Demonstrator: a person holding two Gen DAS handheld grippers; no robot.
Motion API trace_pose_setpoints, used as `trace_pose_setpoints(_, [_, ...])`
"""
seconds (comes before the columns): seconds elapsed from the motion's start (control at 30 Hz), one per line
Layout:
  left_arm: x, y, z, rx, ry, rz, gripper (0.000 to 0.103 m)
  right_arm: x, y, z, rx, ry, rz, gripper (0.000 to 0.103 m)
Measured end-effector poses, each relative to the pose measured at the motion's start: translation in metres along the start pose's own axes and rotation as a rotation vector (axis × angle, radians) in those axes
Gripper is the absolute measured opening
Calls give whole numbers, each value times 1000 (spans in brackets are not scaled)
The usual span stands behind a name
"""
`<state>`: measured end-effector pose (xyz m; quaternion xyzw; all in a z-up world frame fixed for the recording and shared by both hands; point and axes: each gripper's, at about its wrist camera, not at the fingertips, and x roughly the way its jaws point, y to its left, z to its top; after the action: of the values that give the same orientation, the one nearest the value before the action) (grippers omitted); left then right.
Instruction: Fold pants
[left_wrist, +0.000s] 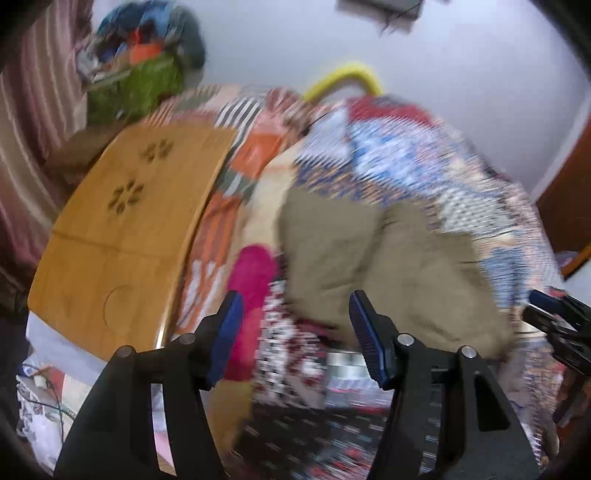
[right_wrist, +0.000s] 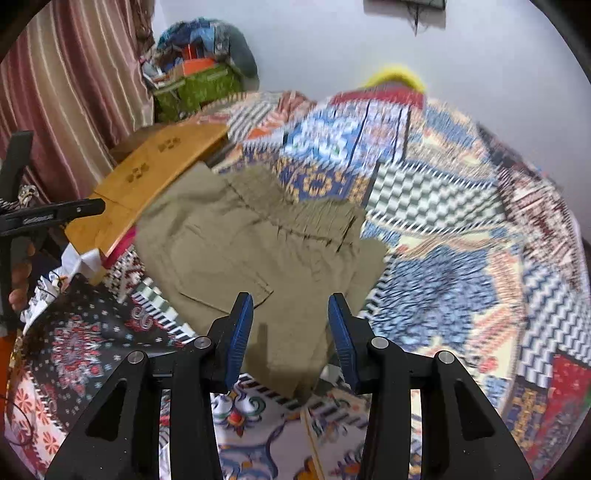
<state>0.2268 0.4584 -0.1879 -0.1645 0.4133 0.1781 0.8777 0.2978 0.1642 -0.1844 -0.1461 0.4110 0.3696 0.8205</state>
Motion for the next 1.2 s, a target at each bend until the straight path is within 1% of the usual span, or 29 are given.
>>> trace_pose_setpoints(0.07, [-34,-23,-1,30,-65,-38,60,-28,2,3,-10,-53,-12,39])
trace_pose_setpoints(0.13, [-65,-44,-2,58,-130,-56,60,-56,4,7,-10,-107,-13,39])
trace_pose_setpoints(0.27, [-139,-81,-12,94,-273,-103,60,-130,14,10,-15,-249,-16,39])
trace_pose_setpoints(0.37, [-190,-104,-26,126,-372,-106,60,-187,28,4,-30,-349,-18,39])
trace_pose_setpoints(0.43, [-222,-117,-37,136,-426,-114,60,-214,37,0,-40,-395,-13,39])
trace_pose_setpoints(0.5, [-250,-127,-51,139,-469,-141,60,-247,48,-9,-51,-455,-9,39])
trace_pose_setpoints(0.57, [-276,-138,-65,152,-512,-145,60,-270,55,-16,-61,-495,3,39])
trace_pose_setpoints(0.6, [-291,-145,-73,158,-544,-132,60,-280,59,-21,-64,-515,4,39])
trace_pose_setpoints(0.67, [-315,-154,-88,164,-596,-117,67,-306,69,-33,-75,-561,5,40])
trace_pose_setpoints(0.73, [-339,-161,-103,155,-644,-110,71,-323,74,-44,-75,-594,21,45])
trace_pose_setpoints(0.77, [-349,-164,-110,155,-658,-113,73,-327,76,-48,-75,-606,28,46])
trace_pose_setpoints(0.9, [-383,-176,-137,167,-700,-109,77,-352,85,-69,-77,-660,39,55])
trace_pose_setpoints(0.97, [-396,-179,-150,169,-724,-101,87,-360,88,-79,-73,-680,49,60])
trace_pose_setpoints(1.0, [-402,-180,-157,166,-740,-91,89,-359,87,-81,-71,-684,52,64])
trace_pose_setpoints(1.03, [-408,-181,-162,163,-753,-84,94,-361,88,-85,-67,-690,51,68])
trace_pose_setpoints(1.07, [-413,-182,-168,163,-763,-84,99,-364,89,-89,-65,-697,49,68])
trace_pose_setpoints(1.1, [-418,-184,-173,162,-767,-91,102,-365,90,-91,-66,-701,47,68])
trace_pose_setpoints(1.17, [-425,-186,-180,157,-771,-95,102,-368,91,-95,-65,-706,49,71])
trace_pose_setpoints(1.2, [-427,-188,-184,158,-774,-91,102,-369,92,-97,-63,-708,51,76])
